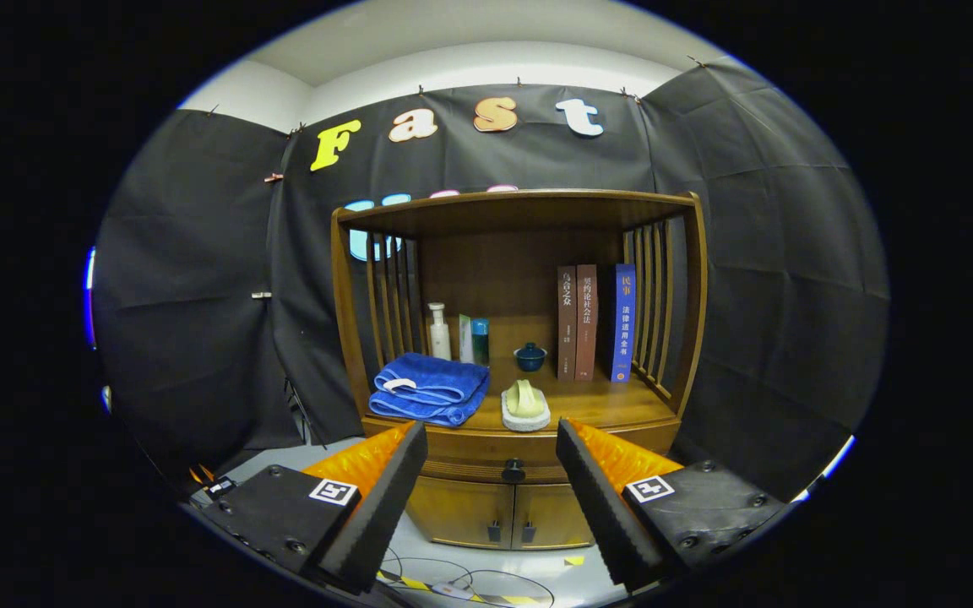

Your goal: Pull open the drawer, take out the items inside it, and place them on the countertop above the cabinet.

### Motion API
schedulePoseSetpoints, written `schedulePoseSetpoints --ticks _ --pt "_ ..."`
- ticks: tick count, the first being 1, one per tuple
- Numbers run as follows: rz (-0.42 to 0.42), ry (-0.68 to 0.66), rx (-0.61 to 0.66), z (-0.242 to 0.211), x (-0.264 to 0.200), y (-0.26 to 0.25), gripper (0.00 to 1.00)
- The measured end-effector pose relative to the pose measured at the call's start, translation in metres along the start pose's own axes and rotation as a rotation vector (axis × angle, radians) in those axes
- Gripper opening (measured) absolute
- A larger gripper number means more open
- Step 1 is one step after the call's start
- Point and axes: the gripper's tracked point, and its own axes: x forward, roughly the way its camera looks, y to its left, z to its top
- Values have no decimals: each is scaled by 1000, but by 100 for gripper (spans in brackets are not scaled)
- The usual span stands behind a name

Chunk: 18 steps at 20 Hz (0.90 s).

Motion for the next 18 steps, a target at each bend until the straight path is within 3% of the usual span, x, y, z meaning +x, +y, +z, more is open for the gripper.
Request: schedulePoseSetpoints --ticks 18 --pt "6 7 -24 0 -1 -3 100"
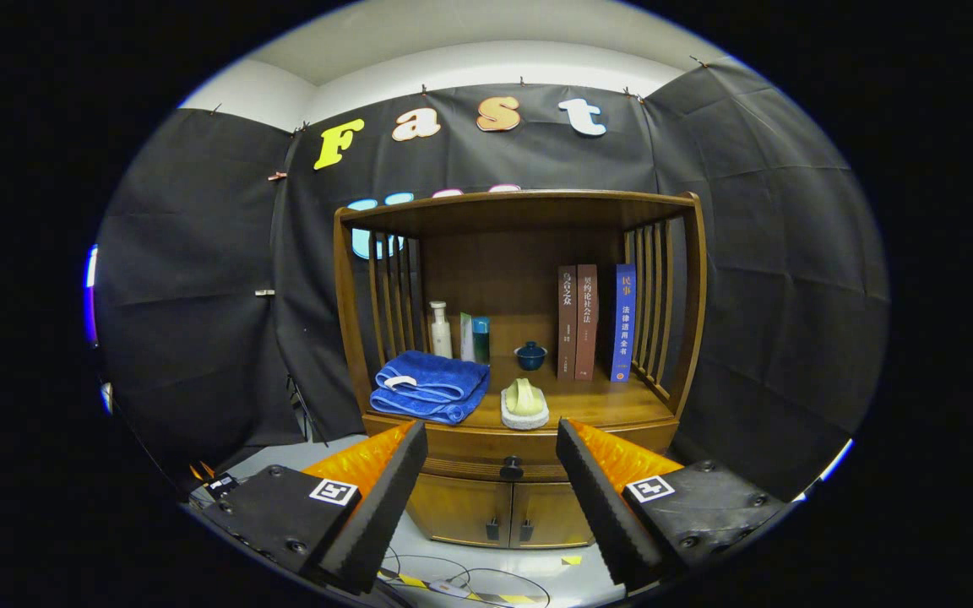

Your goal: Pull open the drawer, take out the items inside it, and place them on the countertop above the cabinet.

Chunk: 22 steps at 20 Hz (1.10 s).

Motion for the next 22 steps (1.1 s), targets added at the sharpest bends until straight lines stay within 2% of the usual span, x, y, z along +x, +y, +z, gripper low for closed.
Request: schedulePoseSetpoints --ticks 22 --pt "-17 17 -1 -4 1 -10 100"
